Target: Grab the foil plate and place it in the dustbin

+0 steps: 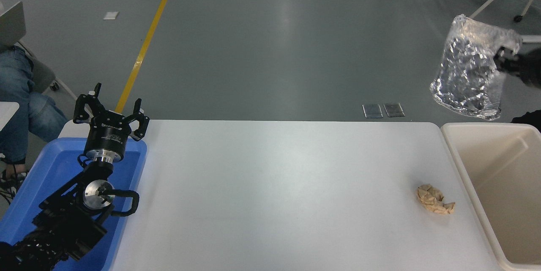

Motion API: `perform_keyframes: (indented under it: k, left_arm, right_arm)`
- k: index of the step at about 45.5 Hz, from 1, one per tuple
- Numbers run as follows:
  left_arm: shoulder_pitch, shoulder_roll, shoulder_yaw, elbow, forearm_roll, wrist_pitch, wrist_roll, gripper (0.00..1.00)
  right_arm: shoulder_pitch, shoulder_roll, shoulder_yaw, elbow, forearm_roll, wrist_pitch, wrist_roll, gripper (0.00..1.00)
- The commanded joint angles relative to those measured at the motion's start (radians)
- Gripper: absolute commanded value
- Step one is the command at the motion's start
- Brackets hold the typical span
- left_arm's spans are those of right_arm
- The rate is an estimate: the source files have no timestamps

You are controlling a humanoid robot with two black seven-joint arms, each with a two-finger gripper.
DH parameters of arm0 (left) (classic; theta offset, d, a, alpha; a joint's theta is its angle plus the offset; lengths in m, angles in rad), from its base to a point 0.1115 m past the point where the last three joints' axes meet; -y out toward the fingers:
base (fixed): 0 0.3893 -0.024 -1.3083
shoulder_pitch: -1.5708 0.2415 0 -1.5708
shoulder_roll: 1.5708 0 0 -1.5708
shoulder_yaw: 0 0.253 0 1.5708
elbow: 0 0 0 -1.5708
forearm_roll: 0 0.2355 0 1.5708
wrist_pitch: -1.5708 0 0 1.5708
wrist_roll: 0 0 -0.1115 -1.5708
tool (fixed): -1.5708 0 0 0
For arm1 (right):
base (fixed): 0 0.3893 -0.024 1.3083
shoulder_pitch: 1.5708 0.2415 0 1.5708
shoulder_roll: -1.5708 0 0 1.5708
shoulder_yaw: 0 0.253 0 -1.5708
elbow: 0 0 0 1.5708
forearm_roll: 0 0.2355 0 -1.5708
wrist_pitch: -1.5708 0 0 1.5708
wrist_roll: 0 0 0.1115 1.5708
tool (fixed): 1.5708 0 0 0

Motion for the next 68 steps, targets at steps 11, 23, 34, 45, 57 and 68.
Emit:
perform_keyframes:
  k: [11,23,34,45,57,68]
  left_arm:
    - [0.0,0.0,0.0,0.0,0.0,0.0,0.0,0.99]
    - [0.0,0.0,-0.001,0.0,0.0,0.0,0.0,0.99]
    - [0.0,0.0,-0.001,0.0,0.0,0.0,0.0,0.99]
    - [0.0,0.0,-0.001,0.0,0.0,0.0,0.0,0.99]
    - [0.0,0.0,-0.001,0.0,0.0,0.0,0.0,0.99]
    - [0.0,0.0,-0.001,0.0,0.0,0.0,0.0,0.99]
  right_arm:
    - [-0.445,-0.017,0.042,-0.239,0.277,-0.003,-0.003,0.0]
    - [-0.601,-0.049,0.18,-0.245,0.286,-0.043,-0.059,0.0]
    - [-0.697,-0.058,0.273,-0.247,0.288,-0.066,-0.132,0.22]
    - [-0.717,-0.052,0.28,-0.245,0.274,-0.189,-0.131,0.98]
    - [-0.61,-0.023,0.28,-0.233,0.269,-0.195,-0.129,1.0]
    - [-0.346,0.006,0.269,-0.216,0.263,-0.183,-0.123,1.0]
